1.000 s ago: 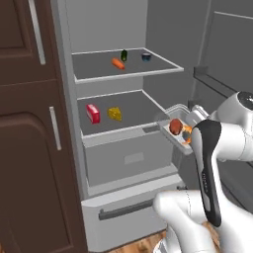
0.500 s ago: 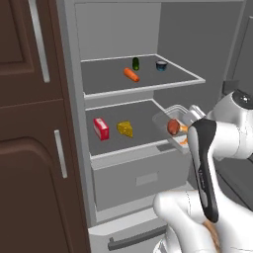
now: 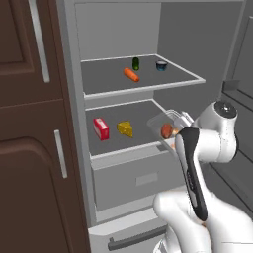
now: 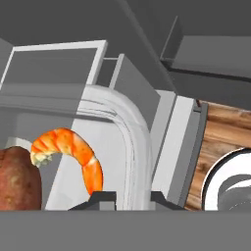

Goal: Place the tupperware on the second highest shelf of the fridge. Make space for the tupperware among the existing items by rearranging them on the shelves if needed. Close the fridge door when finished.

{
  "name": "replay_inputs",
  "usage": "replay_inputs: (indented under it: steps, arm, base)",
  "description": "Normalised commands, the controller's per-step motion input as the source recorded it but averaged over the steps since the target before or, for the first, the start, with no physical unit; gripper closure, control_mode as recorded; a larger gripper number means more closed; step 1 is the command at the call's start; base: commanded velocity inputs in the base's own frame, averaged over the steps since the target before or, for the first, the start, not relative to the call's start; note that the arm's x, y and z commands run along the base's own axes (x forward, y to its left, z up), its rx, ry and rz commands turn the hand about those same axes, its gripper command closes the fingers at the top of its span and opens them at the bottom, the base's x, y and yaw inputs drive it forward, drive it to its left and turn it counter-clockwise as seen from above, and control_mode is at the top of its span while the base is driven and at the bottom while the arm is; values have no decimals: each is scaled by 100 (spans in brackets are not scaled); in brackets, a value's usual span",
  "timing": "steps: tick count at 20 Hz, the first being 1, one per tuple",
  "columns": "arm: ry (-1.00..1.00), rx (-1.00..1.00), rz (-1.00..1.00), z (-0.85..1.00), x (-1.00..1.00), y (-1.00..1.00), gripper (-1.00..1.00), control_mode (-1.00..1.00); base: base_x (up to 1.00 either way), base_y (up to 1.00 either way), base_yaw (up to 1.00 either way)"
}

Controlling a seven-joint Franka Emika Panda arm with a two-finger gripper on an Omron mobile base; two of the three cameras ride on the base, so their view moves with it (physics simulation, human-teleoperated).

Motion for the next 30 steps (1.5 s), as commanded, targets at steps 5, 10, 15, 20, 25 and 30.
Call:
replay_inputs:
  steps: [5,10,15,20,25,30]
  arm:
    - [-15,0,-5,18,-16,3,100,-100]
    - [-6,3,2,1,-21,-5,100,-100]
    - [-18,0,10,24,-43,4,100,-100]
    - [-12,-3,8,23,-27,24,100,-100]
    - [-4,-1,7,14,-13,16,100,-100]
    - [0,0,6,4,-8,7,100,-100]
  base:
    - [0,0,0]
    - [0,0,0]
    - [0,0,0]
    - [0,0,0]
    - [0,0,0]
    - [0,0,0]
